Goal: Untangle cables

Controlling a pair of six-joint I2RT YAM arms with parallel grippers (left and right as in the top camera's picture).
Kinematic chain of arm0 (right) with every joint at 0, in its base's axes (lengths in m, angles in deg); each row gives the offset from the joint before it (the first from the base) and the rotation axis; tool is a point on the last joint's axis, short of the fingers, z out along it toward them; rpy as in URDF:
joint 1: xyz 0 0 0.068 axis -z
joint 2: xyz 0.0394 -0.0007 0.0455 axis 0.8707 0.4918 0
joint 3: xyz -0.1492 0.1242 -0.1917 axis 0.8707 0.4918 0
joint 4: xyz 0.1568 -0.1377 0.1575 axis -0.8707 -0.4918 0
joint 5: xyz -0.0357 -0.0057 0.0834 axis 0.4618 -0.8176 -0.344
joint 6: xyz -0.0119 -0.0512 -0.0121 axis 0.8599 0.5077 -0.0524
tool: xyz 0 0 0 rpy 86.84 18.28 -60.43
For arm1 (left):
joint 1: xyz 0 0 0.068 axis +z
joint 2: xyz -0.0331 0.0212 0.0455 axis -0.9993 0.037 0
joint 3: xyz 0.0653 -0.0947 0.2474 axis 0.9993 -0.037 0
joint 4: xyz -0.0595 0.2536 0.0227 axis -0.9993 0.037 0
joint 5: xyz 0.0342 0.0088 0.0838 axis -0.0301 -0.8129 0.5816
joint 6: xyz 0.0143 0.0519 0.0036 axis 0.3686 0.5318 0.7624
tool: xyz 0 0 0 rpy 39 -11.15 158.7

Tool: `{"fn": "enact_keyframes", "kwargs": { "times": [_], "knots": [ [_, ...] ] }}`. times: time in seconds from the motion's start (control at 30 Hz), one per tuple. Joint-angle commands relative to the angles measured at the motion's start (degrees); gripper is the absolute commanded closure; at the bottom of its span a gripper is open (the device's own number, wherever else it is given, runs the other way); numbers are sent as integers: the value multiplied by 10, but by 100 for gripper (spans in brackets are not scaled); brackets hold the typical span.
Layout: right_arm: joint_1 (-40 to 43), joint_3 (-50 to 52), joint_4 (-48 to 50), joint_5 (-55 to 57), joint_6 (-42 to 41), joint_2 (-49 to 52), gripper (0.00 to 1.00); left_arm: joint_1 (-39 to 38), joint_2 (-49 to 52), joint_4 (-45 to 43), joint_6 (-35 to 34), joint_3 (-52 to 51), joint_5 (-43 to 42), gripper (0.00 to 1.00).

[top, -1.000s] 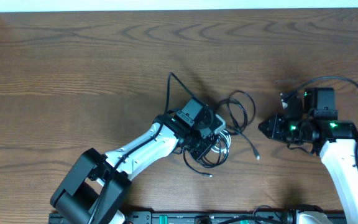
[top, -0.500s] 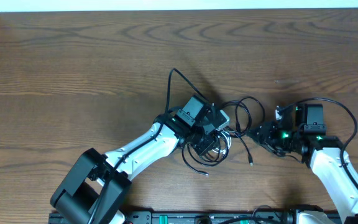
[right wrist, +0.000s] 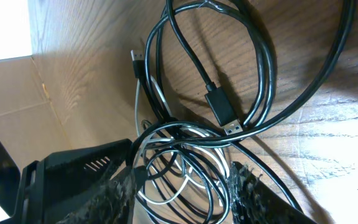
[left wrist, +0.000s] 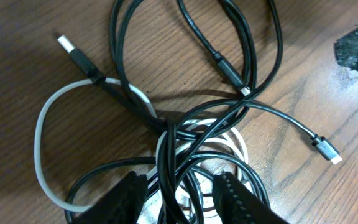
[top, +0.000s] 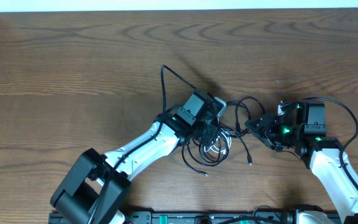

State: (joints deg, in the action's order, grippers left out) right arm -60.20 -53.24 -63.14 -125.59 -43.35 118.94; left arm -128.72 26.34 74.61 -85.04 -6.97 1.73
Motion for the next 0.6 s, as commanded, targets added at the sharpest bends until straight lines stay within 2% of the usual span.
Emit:
{"fn": "enact_keyframes", "kwargs": {
  "times": [0.0, 0.1, 0.3, 0.57],
  "knots": [
    [-11, 3, 0, -3, 1, 1, 55, -1, -4, 8, -14, 10, 14, 71],
    [-15, 3, -3, -2, 0, 1, 61, -2, -4, 21, 3, 8, 8, 80],
    [-26, 3, -28, -6, -41, 1, 71, -8, -4, 18, 138, 6, -101, 81],
    [-55, 3, -31, 26, -109, 1, 68, -35, -4, 18, 188, 6, -110, 81]
  ]
}}
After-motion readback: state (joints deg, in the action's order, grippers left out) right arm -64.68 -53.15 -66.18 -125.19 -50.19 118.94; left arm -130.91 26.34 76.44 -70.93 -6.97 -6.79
